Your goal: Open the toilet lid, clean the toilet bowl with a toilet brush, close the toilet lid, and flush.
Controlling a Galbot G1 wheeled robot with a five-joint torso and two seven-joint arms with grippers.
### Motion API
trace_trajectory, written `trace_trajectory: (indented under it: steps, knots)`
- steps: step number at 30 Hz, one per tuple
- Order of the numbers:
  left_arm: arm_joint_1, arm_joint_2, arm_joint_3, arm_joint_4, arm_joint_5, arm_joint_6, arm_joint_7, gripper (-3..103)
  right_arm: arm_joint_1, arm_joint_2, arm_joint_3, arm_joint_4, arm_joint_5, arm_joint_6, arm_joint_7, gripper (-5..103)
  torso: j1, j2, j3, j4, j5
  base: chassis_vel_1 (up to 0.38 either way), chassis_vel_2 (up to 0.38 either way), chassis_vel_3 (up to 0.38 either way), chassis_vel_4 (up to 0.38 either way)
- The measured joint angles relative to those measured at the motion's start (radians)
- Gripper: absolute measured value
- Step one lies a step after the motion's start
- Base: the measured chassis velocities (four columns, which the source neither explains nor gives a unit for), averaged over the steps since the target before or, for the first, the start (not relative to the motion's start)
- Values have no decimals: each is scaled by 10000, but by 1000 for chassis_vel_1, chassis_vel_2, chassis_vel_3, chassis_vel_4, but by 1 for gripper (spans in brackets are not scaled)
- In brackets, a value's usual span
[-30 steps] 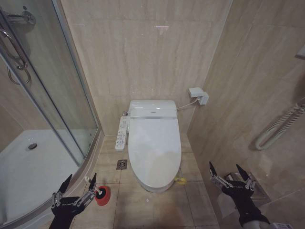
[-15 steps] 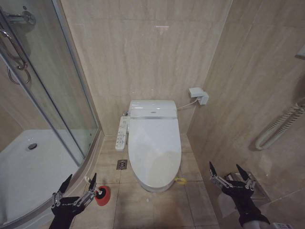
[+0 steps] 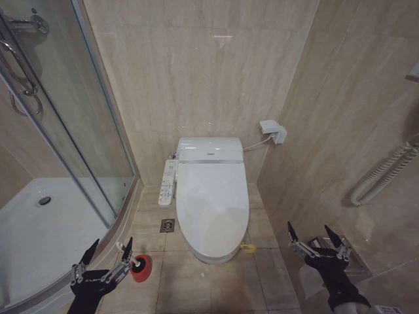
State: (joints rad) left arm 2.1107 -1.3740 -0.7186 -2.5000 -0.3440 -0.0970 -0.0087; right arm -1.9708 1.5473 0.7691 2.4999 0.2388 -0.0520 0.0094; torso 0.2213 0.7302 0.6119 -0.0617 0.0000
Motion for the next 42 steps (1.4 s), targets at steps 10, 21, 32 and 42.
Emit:
trace_trajectory:
  steps: [10,21,32,42]
  knots:
    - [0,0,0,0,0,0,0,92,0,0,0,0,0,0,0,100,0,0,0,0,0,0,0,0,0]
    - [-1,0,0,0,0,0,0,92,0,1,1,0,0,0,0,100,0,0,0,0,0,0,0,0,0]
    - [0,0,0,0,0,0,0,92,0,0,0,0,0,0,1,100,0,0,0,0,0,0,0,0,0]
    - [0,0,0,0,0,0,0,92,0,0,0,0,0,0,0,100,0,0,0,0,0,0,0,0,0]
